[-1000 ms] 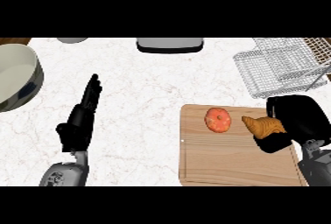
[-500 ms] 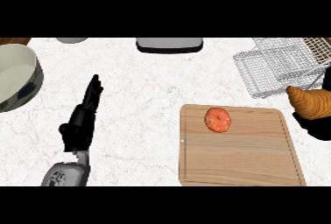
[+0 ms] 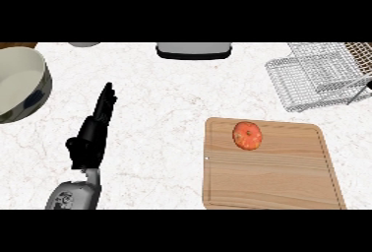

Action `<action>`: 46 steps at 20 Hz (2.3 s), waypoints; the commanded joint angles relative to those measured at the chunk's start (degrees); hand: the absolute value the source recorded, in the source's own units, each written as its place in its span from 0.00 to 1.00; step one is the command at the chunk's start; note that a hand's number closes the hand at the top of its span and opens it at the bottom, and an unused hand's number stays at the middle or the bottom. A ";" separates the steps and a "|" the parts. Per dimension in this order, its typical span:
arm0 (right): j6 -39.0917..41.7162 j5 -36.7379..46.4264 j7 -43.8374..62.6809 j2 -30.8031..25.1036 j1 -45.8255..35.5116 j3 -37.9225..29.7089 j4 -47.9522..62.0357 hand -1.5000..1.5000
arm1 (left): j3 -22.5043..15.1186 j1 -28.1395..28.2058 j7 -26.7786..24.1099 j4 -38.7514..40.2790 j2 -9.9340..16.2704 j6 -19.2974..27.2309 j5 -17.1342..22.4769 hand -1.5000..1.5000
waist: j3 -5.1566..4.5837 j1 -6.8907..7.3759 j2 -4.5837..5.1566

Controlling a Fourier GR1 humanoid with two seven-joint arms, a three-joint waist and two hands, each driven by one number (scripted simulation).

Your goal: Pick the croissant from the cutting board and place it in the tiered basket

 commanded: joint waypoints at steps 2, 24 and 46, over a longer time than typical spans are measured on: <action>-2.33 -0.91 3.05 1.82 -8.54 0.54 9.08 1.00 | 1.12 -2.19 -2.24 3.73 -0.61 0.21 0.47 0.50 | 0.02 0.16 0.20; -28.54 13.41 -19.52 -5.17 -17.55 2.17 56.58 1.00 | 0.11 -2.44 0.26 1.27 -0.92 -1.09 0.73 0.50 | 0.07 1.13 0.69; -34.27 -8.68 -21.63 -19.60 -11.73 -27.79 67.18 0.00 | -0.54 0.74 -0.69 -0.01 -1.59 1.70 -1.22 0.50 | 0.13 -1.47 -0.13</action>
